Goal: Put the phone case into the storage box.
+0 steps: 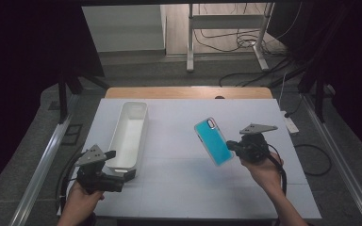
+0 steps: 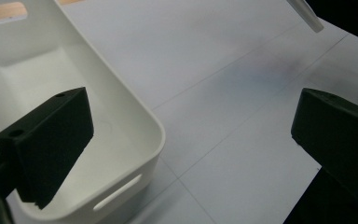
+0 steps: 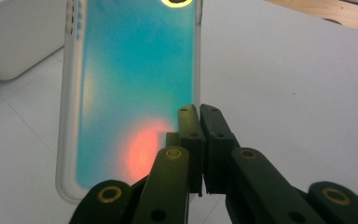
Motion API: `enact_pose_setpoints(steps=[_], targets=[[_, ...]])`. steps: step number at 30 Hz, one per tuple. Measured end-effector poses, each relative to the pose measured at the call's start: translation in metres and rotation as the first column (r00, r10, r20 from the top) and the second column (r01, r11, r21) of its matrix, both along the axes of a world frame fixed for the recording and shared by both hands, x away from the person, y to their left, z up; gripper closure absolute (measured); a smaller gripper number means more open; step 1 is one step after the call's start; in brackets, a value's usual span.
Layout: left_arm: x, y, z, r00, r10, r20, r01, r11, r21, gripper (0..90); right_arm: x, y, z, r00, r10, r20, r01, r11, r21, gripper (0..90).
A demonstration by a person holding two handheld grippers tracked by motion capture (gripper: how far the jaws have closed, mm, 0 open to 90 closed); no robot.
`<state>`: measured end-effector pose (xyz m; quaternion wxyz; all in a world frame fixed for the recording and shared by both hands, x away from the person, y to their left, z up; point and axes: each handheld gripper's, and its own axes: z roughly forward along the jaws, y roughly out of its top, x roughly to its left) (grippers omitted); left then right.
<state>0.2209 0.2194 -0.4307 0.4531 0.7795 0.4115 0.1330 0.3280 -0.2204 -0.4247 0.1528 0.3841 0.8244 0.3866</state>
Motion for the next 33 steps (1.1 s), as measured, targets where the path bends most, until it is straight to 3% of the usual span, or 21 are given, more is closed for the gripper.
enact_pose_setpoints(steps=[7, 16, 24, 33], targets=[[0.015, -0.013, 0.003, 0.9996, -0.028, 0.000, 0.028, 0.9995, -0.015, 0.1, -0.001, 0.003, 0.001, 0.9999, 0.009, 0.007, -0.009, 1.000, 0.004, 88.1], [0.032, -0.023, 0.006, 0.9990, -0.037, -0.027, 0.035, 0.9967, -0.073, 0.3, -0.002, 0.006, 0.002, 0.9997, 0.017, 0.015, -0.017, 1.000, 0.004, 88.1], [0.046, -0.036, 0.012, 0.9979, -0.063, -0.010, 0.062, 0.9939, -0.092, 0.2, -0.004, 0.010, 0.003, 0.9994, 0.027, 0.021, -0.028, 1.000, 0.005, 88.1], [0.060, -0.052, 0.014, 0.9960, -0.080, -0.040, 0.075, 0.9907, -0.114, 0.2, -0.006, 0.015, 0.003, 0.9987, 0.041, 0.030, -0.041, 0.999, 0.003, 88.1]])
